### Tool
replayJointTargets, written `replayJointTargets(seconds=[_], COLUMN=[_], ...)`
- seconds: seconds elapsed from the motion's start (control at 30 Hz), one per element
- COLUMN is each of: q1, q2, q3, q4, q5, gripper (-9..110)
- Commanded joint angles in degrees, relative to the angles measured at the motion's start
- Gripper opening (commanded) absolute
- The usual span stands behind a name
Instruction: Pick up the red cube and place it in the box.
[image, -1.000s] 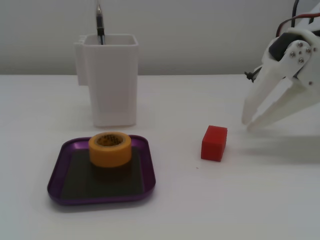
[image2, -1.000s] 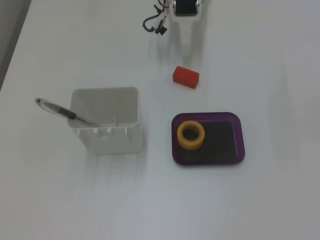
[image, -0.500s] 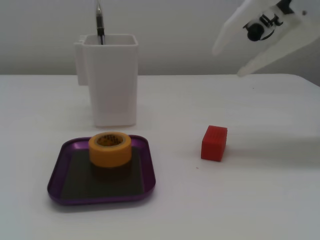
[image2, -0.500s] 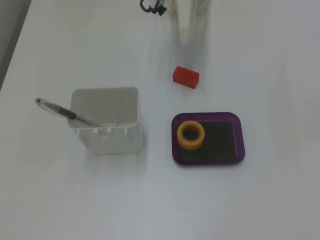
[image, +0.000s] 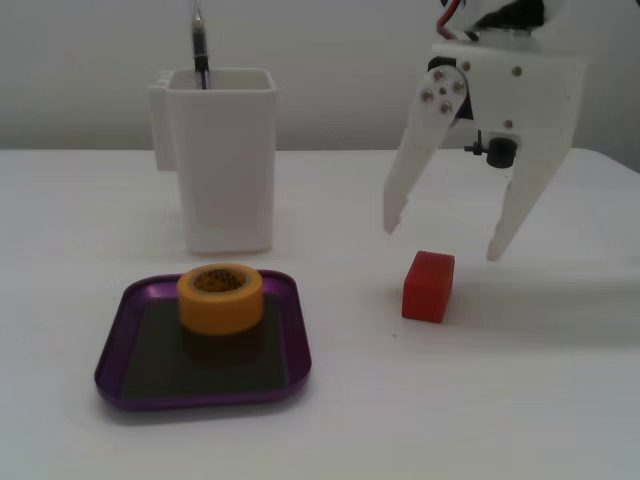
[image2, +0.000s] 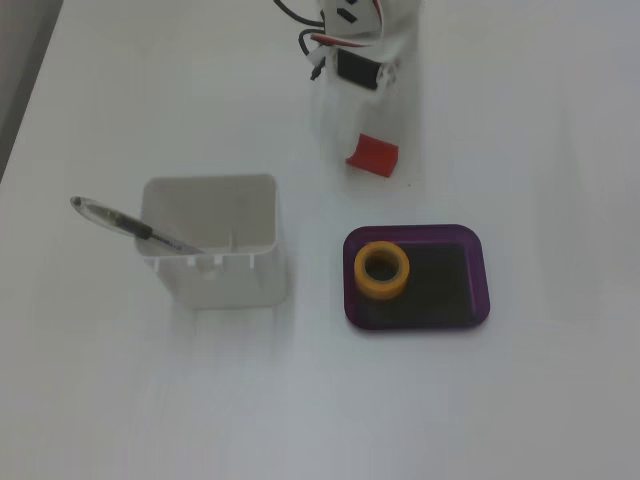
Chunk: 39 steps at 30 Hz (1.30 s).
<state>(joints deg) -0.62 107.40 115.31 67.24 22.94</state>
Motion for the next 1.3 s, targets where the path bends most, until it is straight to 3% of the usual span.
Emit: replayJointTargets(seconds=[0.0,0.3,0.73,0.87,1.03,1.27], q1=[-3.3,-3.7,-0.4,0.3,0.0,-0.6], q2=[-1.4,-7.5,-18.3,-18.5,-18.3,-15.9], q3=[-2.4,-1.4,-1.5,-1.5,-1.5,-2.5], q4=[0.0,-8.9,-11.9,-11.5,-11.4,-6.2], q5=[0.4,-0.2,-0.4,-0.7,-3.4,-8.5], gripper=[27,27,26,18,-2,-1])
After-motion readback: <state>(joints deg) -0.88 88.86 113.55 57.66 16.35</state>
